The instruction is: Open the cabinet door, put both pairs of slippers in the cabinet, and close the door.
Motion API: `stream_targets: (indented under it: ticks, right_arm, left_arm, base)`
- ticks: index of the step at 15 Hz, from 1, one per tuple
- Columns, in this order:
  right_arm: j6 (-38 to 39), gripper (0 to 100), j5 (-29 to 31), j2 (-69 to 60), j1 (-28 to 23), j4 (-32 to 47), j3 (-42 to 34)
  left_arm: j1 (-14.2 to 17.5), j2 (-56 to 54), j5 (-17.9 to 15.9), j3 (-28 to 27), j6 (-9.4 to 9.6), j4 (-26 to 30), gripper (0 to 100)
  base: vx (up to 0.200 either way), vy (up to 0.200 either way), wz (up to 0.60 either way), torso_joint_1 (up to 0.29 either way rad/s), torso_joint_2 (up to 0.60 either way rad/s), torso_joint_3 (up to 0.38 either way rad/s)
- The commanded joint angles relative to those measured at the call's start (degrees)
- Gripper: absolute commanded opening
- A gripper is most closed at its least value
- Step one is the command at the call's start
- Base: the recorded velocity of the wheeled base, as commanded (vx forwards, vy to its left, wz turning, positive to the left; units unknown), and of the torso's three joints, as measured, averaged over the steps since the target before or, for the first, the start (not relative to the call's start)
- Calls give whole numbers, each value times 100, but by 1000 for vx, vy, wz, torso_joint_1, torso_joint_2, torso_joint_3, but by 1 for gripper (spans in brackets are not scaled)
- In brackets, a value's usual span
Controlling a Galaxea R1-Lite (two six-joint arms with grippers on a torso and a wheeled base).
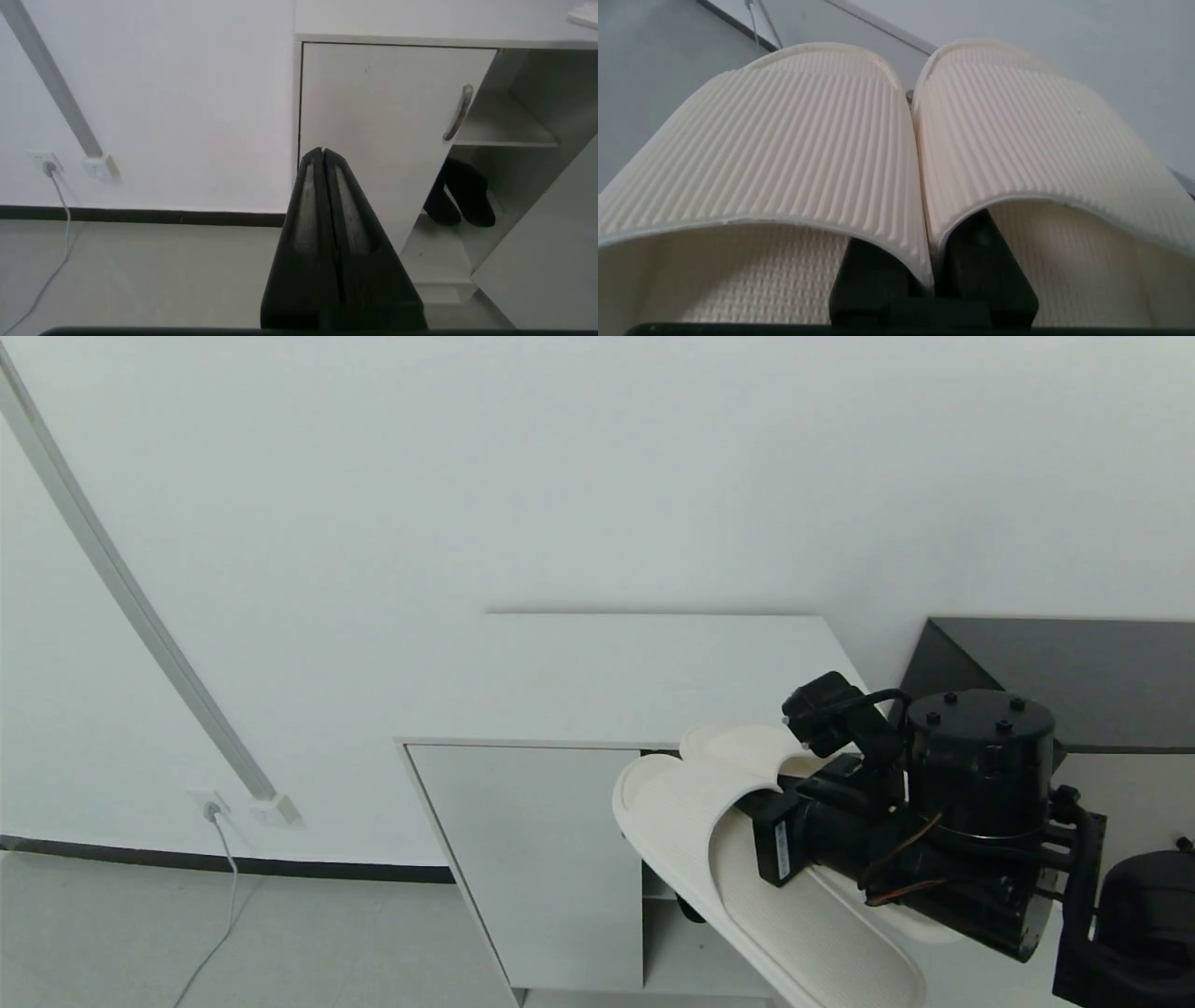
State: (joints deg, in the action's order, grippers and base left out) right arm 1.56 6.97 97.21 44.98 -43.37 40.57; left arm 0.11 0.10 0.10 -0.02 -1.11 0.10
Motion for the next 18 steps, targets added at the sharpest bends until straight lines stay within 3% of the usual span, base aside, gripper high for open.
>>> stream_targets:
  ticks: [1,7,18]
  right_arm:
    - [-42,0,6,18,28,-4,-14]
    - [-42,0,6,44,46,-4,-49]
    - [-51,0,-3,44,54,-92,-128]
  left_arm:
    - [-2,8,-1,-6,5,-1,0]
    - [-2,8,-1,-6,-3,-1,0]
    - [-2,8,-1,-6,5,-1,0]
  base:
    - [0,0,0,0,0,0]
    - [0,0,0,-18,36,21]
    - [0,0,0,-212,518,305]
